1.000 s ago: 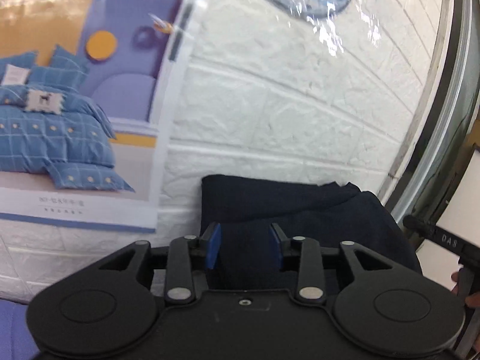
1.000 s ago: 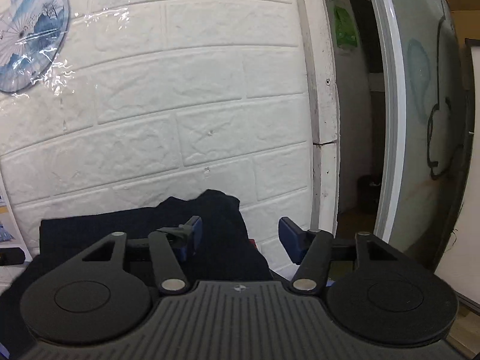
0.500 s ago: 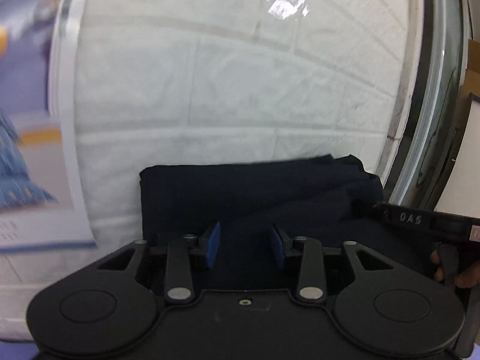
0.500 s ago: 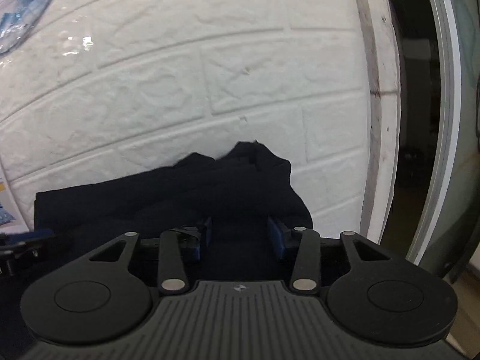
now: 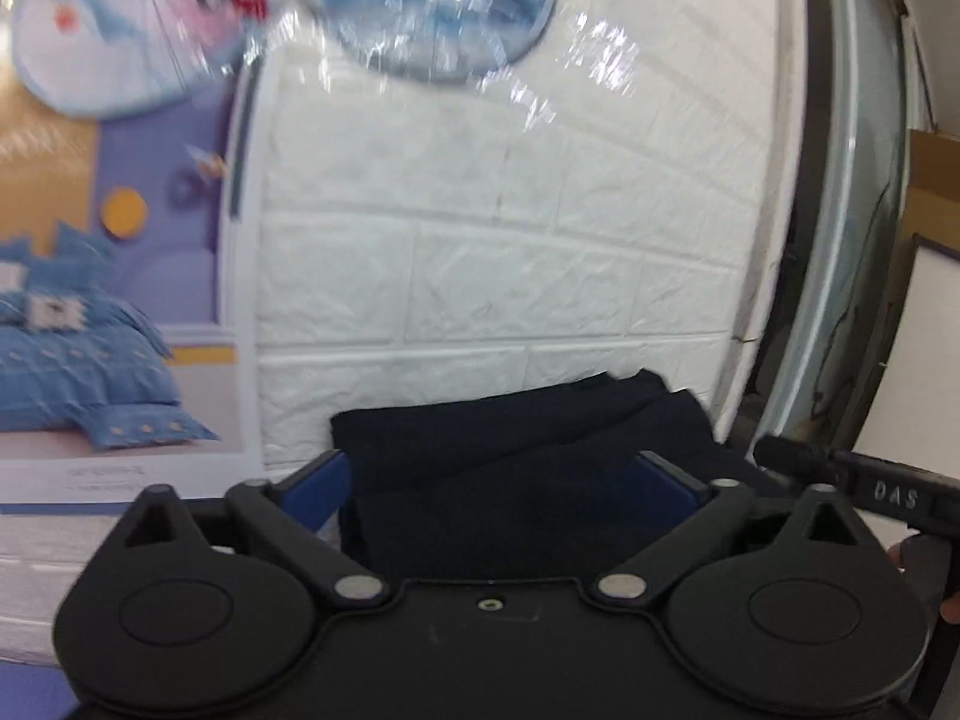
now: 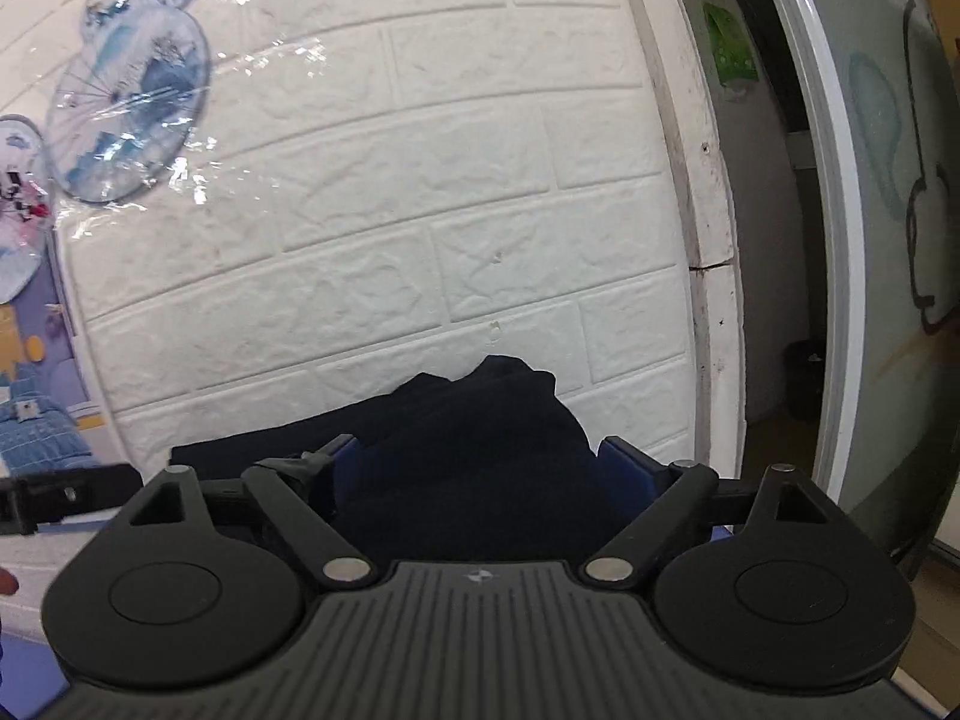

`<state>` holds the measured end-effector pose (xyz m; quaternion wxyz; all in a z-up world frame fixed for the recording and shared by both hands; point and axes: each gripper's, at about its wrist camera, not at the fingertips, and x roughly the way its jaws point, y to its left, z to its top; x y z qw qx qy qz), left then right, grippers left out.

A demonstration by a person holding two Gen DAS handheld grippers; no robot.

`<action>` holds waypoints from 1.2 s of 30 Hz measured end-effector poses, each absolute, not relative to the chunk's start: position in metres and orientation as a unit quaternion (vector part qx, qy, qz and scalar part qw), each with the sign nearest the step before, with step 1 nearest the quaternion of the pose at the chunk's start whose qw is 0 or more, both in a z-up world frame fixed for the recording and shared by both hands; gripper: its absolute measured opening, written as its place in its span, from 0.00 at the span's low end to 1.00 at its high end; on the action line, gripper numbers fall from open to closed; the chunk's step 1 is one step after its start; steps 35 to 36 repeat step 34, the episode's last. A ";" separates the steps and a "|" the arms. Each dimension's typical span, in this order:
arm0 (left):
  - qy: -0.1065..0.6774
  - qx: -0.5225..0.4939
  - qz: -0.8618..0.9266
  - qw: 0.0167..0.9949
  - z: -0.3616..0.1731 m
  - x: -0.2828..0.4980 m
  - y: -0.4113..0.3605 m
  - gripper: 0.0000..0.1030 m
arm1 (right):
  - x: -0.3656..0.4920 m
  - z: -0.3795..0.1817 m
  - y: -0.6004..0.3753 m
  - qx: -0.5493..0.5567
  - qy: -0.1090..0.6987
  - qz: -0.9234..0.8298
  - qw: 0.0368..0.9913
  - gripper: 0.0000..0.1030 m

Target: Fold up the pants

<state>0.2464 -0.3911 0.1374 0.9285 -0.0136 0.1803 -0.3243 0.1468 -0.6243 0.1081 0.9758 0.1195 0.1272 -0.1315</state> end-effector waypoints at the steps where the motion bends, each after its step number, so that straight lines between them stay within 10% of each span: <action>1: 0.181 -0.010 -0.326 0.928 0.141 0.231 -0.384 0.99 | 0.131 0.113 -0.615 0.109 0.136 -0.137 0.975 1.00; 16: 0.322 0.031 -0.258 0.910 0.055 0.080 -0.321 0.97 | -0.009 0.065 -0.534 0.036 0.292 -0.151 0.944 1.00; 36: 0.300 0.024 -0.234 0.925 0.064 0.049 -0.316 0.98 | -0.030 0.061 -0.524 0.041 0.280 -0.169 0.944 1.00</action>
